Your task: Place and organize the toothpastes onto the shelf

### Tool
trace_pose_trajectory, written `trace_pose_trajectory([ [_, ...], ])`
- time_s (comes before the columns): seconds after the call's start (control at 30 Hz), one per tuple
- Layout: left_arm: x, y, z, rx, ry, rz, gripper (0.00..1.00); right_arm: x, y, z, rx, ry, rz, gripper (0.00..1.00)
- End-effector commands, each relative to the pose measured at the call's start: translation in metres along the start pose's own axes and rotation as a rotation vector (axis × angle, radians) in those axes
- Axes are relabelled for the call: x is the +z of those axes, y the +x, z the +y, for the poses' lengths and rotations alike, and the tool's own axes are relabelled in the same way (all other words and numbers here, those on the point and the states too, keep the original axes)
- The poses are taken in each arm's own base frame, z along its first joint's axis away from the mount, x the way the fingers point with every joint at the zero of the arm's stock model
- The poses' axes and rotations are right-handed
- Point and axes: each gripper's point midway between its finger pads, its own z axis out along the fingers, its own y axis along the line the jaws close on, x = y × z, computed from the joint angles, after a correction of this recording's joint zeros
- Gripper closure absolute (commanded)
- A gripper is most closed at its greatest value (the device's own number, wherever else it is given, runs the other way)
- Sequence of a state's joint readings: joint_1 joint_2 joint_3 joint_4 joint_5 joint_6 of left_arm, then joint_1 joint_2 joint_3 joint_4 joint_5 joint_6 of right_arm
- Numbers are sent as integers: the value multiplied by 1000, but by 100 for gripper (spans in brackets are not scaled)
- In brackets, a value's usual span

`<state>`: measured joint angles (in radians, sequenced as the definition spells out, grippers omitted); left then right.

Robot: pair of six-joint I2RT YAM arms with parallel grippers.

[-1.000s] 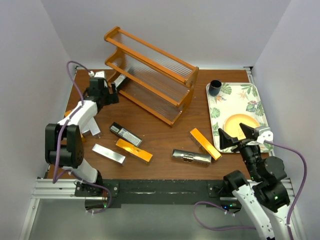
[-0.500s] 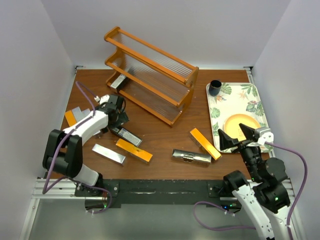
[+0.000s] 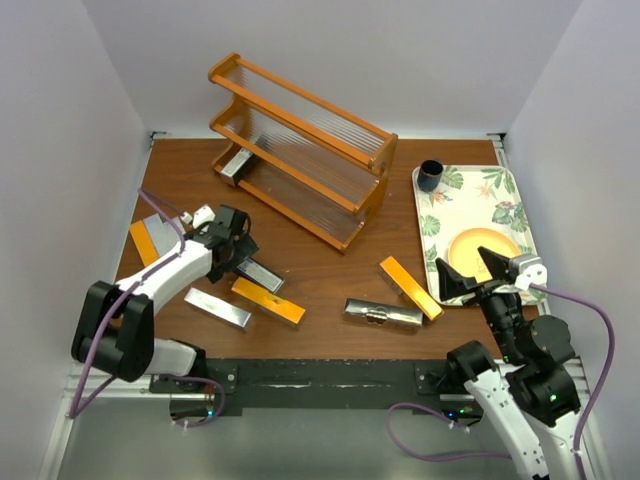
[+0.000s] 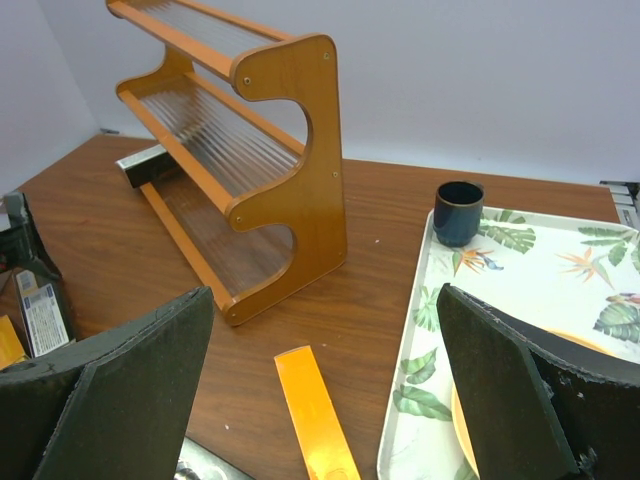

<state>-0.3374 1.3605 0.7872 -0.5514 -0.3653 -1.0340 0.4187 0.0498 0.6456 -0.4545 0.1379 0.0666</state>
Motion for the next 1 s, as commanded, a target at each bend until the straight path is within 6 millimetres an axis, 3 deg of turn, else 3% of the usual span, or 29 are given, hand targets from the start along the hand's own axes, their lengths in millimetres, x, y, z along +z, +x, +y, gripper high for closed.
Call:
trace_pose_trajectory([
  [0.0, 8, -6, -32, -15, 82, -3, 0, 4, -3, 4, -6, -19, -12, 1],
  [0.13, 20, -13, -55, 35, 98, 2, 0, 4, -3, 3, -7, -17, -9, 1],
  [0.2, 19, -26, -78, 69, 136, -7, 0, 4, -3, 4, -8, -21, -11, 1],
  [0.23, 28, -23, -83, 100, 126, 18, 0, 4, -3, 4, -8, -20, -9, 1],
  [0.27, 26, -35, -100, 117, 150, 3, 0, 4, -3, 4, -8, -19, -11, 1],
  [0.33, 37, -36, -109, 154, 132, 17, 0, 4, -2, 4, -8, -19, -8, 1],
  [0.43, 36, -56, -135, 183, 155, -10, 0, 3, -3, 3, -10, -17, -9, 1],
  [0.53, 33, -55, -139, 193, 156, 2, 0, 3, -3, 3, -8, -17, -8, 1],
  [0.7, 10, -36, -119, 211, 120, -40, 0, 3, -3, 3, -8, -14, -11, 1],
  [0.8, -10, -17, -104, 222, 107, -64, 0, 3, -3, 3, -8, -16, -14, 1],
  [0.97, -17, 19, -80, 225, 66, -57, 0, 3, -4, 4, -7, -19, -17, 2],
])
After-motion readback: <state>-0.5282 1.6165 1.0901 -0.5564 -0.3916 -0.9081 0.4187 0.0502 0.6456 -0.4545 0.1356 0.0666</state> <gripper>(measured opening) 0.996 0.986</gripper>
